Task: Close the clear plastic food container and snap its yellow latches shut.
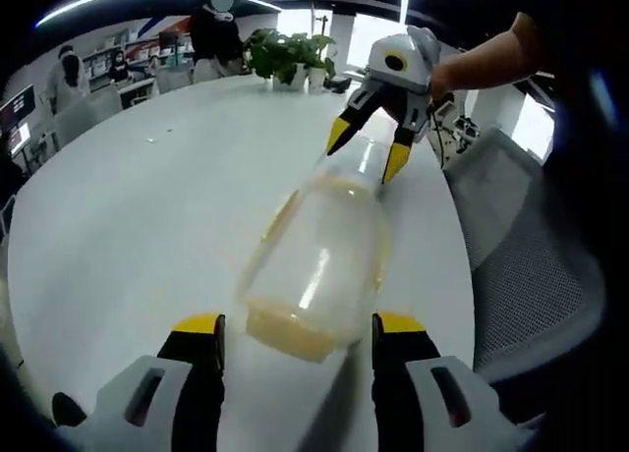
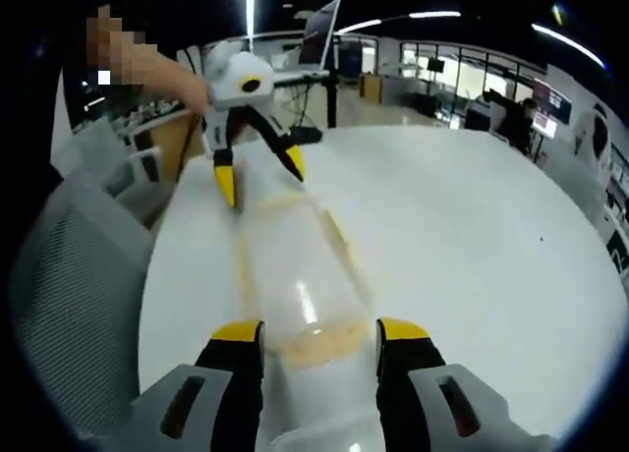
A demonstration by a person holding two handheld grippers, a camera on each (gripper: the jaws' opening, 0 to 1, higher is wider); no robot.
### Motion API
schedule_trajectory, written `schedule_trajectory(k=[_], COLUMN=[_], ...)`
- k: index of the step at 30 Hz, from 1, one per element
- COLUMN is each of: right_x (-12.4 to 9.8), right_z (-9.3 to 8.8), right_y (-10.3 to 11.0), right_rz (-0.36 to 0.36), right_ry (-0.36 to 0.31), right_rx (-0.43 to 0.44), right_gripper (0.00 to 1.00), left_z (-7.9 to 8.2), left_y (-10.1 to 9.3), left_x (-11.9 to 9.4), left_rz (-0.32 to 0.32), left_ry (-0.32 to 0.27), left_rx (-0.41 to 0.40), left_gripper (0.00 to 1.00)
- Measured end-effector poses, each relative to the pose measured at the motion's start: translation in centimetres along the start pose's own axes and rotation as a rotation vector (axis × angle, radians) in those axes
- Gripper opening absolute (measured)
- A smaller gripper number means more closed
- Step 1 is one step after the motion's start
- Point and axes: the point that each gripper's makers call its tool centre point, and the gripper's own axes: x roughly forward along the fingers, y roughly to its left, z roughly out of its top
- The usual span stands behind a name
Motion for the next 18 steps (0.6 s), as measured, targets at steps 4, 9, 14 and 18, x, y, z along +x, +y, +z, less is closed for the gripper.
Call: schedule_trajectory(k=[4,9,14,18], right_x=[0.5,0.9,1.0,1.2], right_z=[-0.4,-0.6,-1.0,-1.5], right_y=[0.3,0.3,-0.1,-0.2], right_rz=[0.025,0.045,0.069,0.083], right_ry=[0.047,0.081,0.114,0.144], right_rx=[-0.068,-0.11,-0.123,-0.131], right_gripper=[0.44,0.44,0.44,0.44], left_z=[0.0,-0.5,-0.6,-0.7], left_y=[0.1,-0.1,-0.3,-0.3], left_x=[0.1,0.2,0.4,0.7], left_rz=[-0.008,-0.031,-0.048,-0.062], left_ry=[0.007,0.038,0.054,0.075], left_rx=[0.009,0.035,0.056,0.081], left_gripper=[0.6,0.59,0.59,0.58])
